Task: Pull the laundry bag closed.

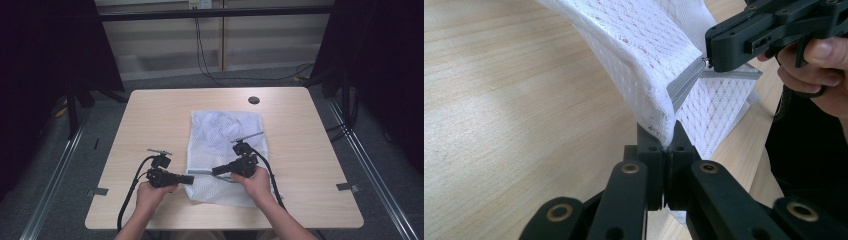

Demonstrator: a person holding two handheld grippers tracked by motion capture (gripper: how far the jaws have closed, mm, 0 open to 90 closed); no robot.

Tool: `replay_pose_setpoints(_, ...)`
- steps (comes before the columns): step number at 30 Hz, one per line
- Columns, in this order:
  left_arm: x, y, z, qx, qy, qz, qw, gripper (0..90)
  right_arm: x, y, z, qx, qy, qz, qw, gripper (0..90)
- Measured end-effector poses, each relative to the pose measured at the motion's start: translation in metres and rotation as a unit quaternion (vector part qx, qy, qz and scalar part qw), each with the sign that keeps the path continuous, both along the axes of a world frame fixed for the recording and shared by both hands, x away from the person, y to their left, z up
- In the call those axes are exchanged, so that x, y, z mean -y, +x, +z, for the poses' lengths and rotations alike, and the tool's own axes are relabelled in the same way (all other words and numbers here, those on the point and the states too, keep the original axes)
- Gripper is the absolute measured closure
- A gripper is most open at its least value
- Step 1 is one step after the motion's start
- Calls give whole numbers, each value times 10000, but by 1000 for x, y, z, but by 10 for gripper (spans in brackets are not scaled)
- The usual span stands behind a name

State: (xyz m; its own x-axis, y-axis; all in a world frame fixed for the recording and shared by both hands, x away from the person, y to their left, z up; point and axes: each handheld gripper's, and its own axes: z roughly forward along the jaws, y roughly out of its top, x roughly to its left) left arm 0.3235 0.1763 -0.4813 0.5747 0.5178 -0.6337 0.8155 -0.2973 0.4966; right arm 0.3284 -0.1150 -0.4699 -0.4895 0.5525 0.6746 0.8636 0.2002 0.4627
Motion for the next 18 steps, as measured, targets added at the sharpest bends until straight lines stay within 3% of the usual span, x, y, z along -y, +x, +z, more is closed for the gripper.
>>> replay_pose_setpoints(18,0,-1,0,-25,14,19,10000,890,10,-3,-4,-10,44,11,10000,869)
